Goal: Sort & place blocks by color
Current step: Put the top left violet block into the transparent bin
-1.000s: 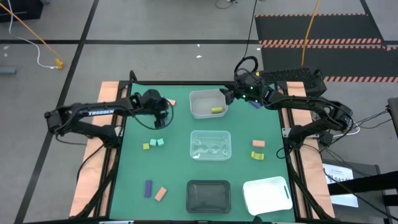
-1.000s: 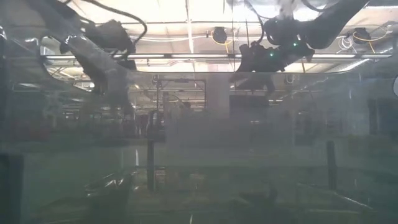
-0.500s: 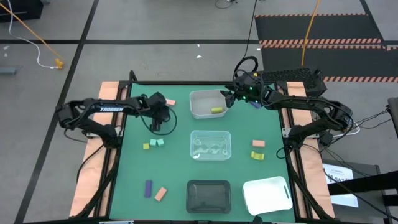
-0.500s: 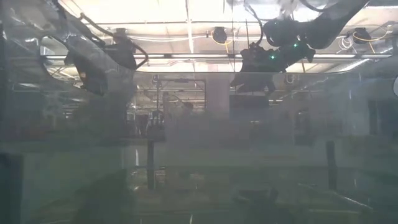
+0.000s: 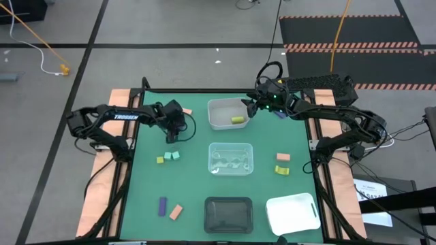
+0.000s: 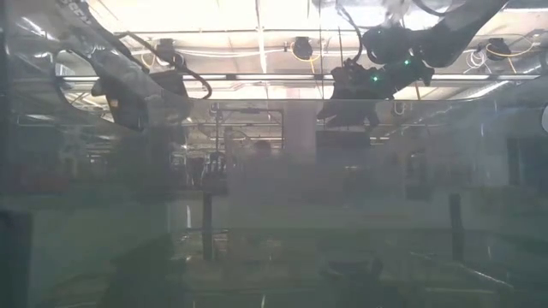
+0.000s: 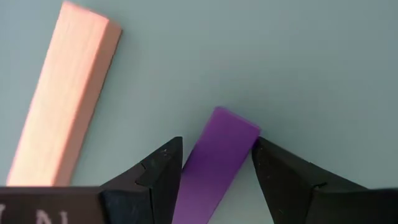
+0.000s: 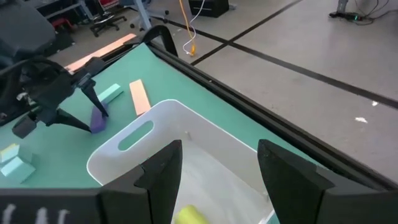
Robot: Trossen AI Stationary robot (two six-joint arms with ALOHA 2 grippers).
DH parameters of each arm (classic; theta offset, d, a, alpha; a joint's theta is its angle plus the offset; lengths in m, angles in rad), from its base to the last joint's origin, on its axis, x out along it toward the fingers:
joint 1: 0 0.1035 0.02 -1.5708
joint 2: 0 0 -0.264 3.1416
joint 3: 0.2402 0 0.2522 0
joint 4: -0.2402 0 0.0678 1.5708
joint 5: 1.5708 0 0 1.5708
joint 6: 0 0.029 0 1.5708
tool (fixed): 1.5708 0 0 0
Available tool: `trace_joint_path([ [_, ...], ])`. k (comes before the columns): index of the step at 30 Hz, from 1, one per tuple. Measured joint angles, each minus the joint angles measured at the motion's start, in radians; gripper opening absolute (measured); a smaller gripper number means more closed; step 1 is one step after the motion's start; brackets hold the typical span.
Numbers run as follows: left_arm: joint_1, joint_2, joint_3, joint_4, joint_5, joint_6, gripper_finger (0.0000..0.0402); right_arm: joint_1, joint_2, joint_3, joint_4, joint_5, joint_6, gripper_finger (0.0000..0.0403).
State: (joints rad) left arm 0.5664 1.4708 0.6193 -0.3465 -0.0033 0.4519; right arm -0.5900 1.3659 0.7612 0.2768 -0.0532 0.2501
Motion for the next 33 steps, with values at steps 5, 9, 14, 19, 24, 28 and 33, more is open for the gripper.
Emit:
trace_joint_path([
  [5, 0.000, 0.001, -0.001, -0.010, 0.030, -0.017, 0.0136, 0.000, 0.000, 0.000, 0.000, 0.000, 0.023, 0.0201],
  [9, 0.007, 0.001, -0.001, -0.007, 0.034, -0.076, 0.0103, 0.000, 0.000, 0.000, 0.000, 0.000, 0.026, 0.0201],
  [14, 0.008, -0.013, 0.008, -0.001, 0.031, -0.171, 0.0103, 0.002, 0.000, 0.000, 0.000, 0.000, 0.066, 0.0201],
  [19, 0.005, -0.083, 0.058, 0.049, 0.026, -0.264, 0.0103, 0.002, 0.000, 0.000, 0.000, 0.000, 0.079, 0.0201],
  [24, 0.005, -0.168, 0.129, 0.077, 0.026, -0.351, 0.0103, 0.002, 0.000, 0.000, 0.001, 0.000, 0.113, 0.0201],
  [28, -0.003, -0.226, 0.167, 0.194, 0.026, -0.449, 0.0103, 0.005, 0.000, 0.000, 0.002, 0.000, 0.200, 0.0201],
  [33, -0.028, -0.262, 0.174, 0.493, 0.022, -0.593, 0.0103, 0.030, 0.000, 0.000, 0.025, 0.004, 0.238, 0.0201],
])
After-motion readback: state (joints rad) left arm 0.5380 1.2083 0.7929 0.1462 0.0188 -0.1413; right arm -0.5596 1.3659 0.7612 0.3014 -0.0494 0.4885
